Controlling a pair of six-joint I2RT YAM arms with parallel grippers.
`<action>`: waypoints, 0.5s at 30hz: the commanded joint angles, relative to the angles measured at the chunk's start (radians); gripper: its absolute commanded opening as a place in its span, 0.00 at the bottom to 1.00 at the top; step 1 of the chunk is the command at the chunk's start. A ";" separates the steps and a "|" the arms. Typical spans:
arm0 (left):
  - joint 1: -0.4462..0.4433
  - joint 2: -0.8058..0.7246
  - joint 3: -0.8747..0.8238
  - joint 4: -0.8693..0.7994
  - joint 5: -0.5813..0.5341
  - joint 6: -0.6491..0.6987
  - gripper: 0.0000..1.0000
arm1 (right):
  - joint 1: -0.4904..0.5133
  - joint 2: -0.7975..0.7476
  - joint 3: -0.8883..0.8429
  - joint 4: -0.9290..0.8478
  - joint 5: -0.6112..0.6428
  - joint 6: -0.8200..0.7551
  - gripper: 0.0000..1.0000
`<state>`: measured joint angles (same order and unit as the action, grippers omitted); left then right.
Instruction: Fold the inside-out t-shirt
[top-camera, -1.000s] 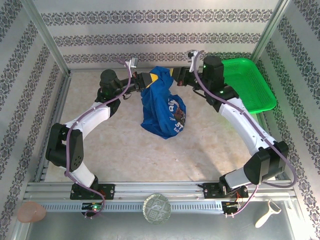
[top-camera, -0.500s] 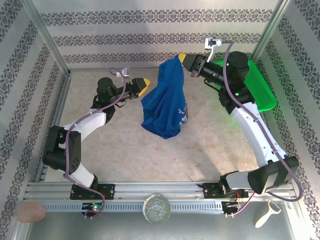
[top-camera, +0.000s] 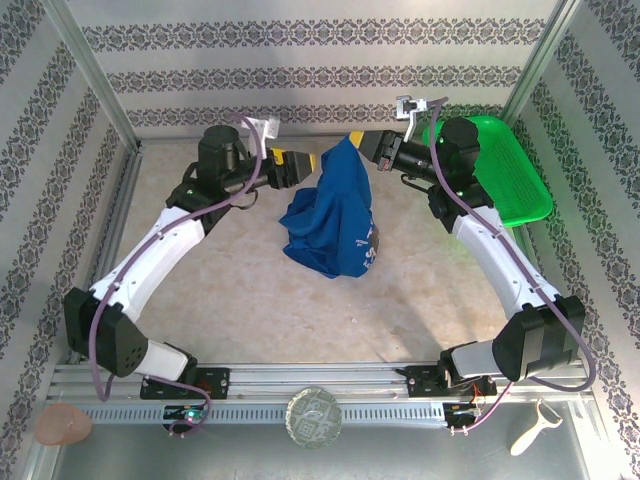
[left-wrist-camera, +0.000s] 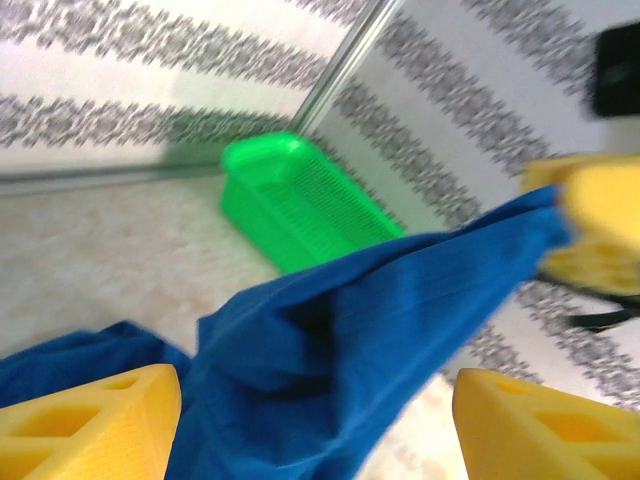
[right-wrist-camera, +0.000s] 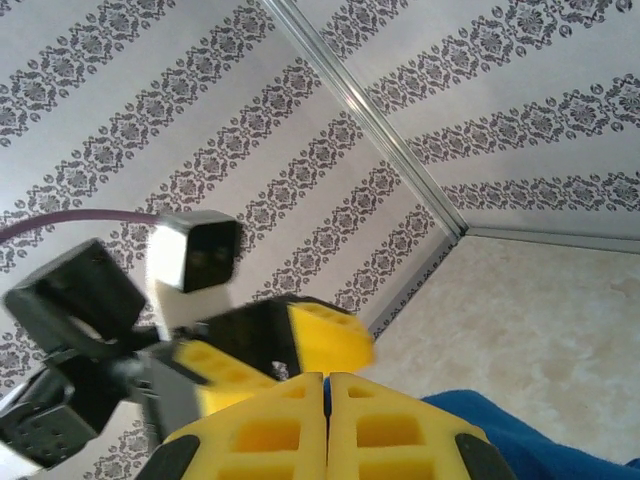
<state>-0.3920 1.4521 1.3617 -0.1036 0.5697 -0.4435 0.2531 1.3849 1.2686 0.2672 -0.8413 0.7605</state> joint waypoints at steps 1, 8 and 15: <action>-0.021 0.068 0.046 -0.149 -0.017 0.121 0.72 | 0.015 -0.014 -0.003 0.061 -0.043 0.004 0.00; -0.039 0.131 0.104 -0.152 -0.004 0.135 0.71 | 0.035 -0.009 0.005 0.059 -0.045 0.007 0.00; -0.042 0.166 0.144 -0.161 -0.030 0.147 0.71 | 0.048 -0.021 0.002 0.052 -0.050 0.004 0.00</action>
<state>-0.4202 1.6070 1.4754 -0.2440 0.5629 -0.3370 0.2928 1.3849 1.2686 0.2813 -0.8661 0.7612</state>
